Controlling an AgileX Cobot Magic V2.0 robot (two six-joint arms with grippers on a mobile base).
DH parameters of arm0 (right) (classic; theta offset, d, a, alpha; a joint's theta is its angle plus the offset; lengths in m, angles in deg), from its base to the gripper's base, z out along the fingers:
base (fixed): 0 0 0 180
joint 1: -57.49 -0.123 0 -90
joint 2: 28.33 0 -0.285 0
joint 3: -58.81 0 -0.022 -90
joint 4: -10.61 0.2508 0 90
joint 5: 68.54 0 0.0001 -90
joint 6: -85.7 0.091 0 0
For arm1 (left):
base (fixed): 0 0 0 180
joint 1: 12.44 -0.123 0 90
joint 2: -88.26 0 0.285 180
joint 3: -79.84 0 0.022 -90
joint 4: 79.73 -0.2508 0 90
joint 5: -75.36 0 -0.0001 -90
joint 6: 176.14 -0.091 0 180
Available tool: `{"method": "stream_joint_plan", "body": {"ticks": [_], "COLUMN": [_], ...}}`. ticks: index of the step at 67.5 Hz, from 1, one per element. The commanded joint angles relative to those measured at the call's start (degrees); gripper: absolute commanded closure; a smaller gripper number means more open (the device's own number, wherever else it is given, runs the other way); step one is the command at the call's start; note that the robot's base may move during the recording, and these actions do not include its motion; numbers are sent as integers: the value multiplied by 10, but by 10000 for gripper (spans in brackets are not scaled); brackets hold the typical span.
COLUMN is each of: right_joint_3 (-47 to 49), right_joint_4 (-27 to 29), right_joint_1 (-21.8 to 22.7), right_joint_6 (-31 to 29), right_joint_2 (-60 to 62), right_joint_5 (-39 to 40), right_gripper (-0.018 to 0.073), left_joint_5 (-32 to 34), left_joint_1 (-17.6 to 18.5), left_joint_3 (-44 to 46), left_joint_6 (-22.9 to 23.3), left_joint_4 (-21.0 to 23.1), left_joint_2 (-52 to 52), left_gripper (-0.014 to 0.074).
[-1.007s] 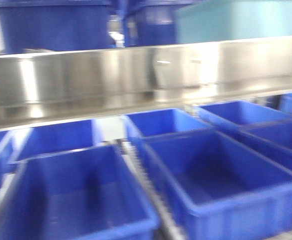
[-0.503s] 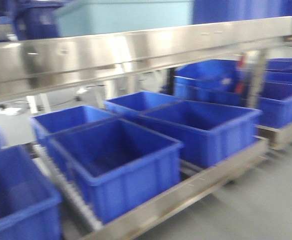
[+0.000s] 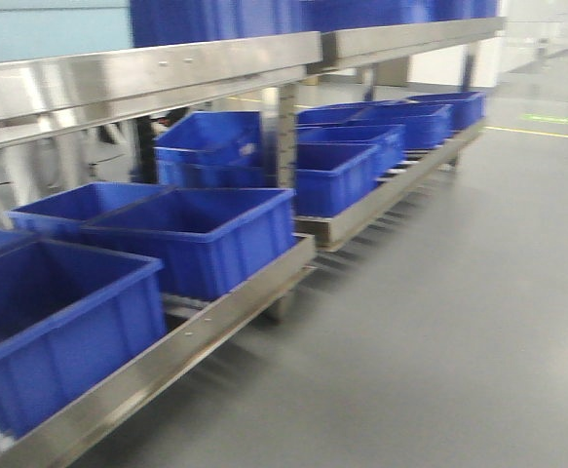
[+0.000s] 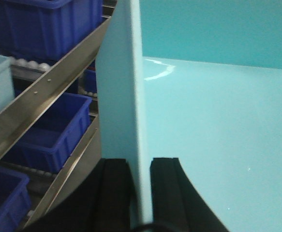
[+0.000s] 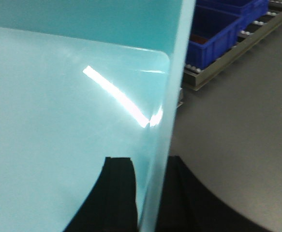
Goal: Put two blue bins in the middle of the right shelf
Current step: 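Back the base away from the rack while holding the teal bin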
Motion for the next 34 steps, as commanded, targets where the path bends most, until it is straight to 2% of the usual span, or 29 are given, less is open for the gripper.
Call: {"method": "stream_joint_plan", "body": {"ticks": [1, 34], "right_joint_3": [5, 5], "right_joint_4": [-4, -4], "right_joint_1": [4, 4], "right_joint_6": [-13, -13], "right_joint_2": [4, 4], "right_joint_5": [22, 22], "right_gripper": [711, 711], "left_joint_5": [36, 37], "left_joint_1": [0, 0], "left_joint_3": [9, 9], "left_joint_6": [5, 5], "left_joint_4": [30, 30], "left_joint_2": [-12, -12], "left_gripper": [707, 707]}}
